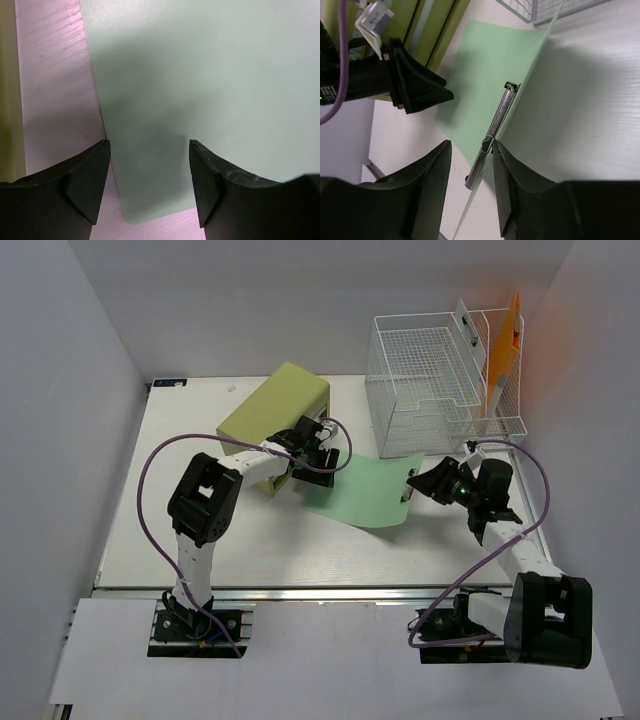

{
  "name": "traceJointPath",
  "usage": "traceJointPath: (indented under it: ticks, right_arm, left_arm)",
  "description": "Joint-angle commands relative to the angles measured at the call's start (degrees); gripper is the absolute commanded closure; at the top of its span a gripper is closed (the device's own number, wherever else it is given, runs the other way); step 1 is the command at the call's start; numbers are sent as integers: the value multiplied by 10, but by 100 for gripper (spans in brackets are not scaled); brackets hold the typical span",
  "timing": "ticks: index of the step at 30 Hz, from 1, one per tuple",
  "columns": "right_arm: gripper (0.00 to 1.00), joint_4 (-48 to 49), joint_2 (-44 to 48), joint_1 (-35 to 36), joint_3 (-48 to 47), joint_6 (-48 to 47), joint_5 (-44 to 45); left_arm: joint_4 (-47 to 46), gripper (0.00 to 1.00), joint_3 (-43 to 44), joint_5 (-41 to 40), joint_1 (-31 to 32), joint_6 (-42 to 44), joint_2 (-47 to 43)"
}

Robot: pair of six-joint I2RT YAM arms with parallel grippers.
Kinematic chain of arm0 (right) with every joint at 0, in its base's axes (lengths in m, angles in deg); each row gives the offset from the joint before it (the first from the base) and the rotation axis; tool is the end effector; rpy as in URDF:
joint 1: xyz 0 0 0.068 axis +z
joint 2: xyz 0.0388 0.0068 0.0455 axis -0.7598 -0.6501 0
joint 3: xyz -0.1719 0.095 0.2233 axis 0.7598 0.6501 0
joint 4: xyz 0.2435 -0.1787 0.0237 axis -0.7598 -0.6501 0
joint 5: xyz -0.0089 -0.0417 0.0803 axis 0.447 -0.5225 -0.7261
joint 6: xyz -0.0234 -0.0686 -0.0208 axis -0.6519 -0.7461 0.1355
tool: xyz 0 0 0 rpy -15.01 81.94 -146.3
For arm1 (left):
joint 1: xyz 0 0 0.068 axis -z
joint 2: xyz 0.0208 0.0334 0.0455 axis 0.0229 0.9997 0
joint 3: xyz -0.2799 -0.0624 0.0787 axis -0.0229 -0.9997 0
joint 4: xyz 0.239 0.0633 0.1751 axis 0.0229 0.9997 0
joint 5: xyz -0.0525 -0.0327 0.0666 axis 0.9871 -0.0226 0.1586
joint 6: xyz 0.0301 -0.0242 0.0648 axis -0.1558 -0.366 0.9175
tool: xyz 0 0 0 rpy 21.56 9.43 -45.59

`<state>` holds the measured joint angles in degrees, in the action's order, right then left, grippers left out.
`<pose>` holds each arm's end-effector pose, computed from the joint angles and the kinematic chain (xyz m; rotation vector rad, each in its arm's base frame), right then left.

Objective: Organize the desk

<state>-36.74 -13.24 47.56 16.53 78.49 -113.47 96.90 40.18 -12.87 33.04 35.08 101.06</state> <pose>0.2764 0.0272 0.1981 0.2107 2.0098 0.9536 0.3993 -0.2848 0.1325 0.5548 2.6008 -0.4860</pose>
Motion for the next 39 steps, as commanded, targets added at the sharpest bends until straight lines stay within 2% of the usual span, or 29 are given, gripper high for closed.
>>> traceJointPath:
  ticks: [1, 3, 4, 6, 10, 16, 20, 22, 23, 24, 25, 26, 28, 31, 33, 36, 39]
  right_arm:
    - [57, 23, -30, 25, 10, 32, -103]
    - [58, 23, -52, 25, 11, 33, -109]
    - [60, 65, -62, 25, 20, 50, -124]
    - [61, 90, -90, 25, 22, 65, -143]
    - [62, -5, -105, 35, -17, -1, -69]
    - [73, -86, -43, 35, -55, -30, 18]
    - [88, -163, -8, 35, -80, -68, 67]
    - [89, -197, 9, 36, -106, -92, 82]
    - [94, -218, 14, 35, -120, -120, 88]
    - [97, -273, 18, 35, -157, -135, 96]
    - [100, -302, 28, 35, -178, -148, 114]
    - [100, -329, 34, 35, -196, -159, 126]
    - [100, -397, 51, 35, -251, -174, 161]
    - [100, -479, 63, 35, -329, -216, 154]
    - [100, -525, 73, 35, -378, -251, 113]
    - [100, -549, 91, 35, -419, -280, 44]
    - [100, -550, 108, 35, -462, -280, 26]
  left_arm:
    - [28, 28, -19, 107, 35, -21, 57]
    - [29, 28, -18, 108, 35, -19, 59]
    - [28, 28, -18, 110, 35, -18, 59]
    - [31, 28, -15, 113, 35, -15, 61]
    - [35, 29, -12, 113, 35, -12, 64]
    - [34, 29, -14, 113, 35, -14, 58]
    - [38, 28, -4, 106, 35, -21, 45]
    - [38, 21, 5, 106, 35, -25, 33]
    - [38, 19, 19, 105, 35, -25, 18]
    - [39, 12, 28, 103, 35, -28, 10]
    - [41, 9, 37, 100, 35, -30, 2]
    - [42, 3, 47, 98, 35, -31, -5]
    - [38, 2, 69, 101, 35, -35, -30]
    - [37, 2, 84, 102, 35, -40, -65]
    - [35, 2, 81, 102, 35, -42, -95]
    - [36, 2, 67, 87, 35, -45, -136]
    - [43, 2, 53, 53, 35, -53, -172]
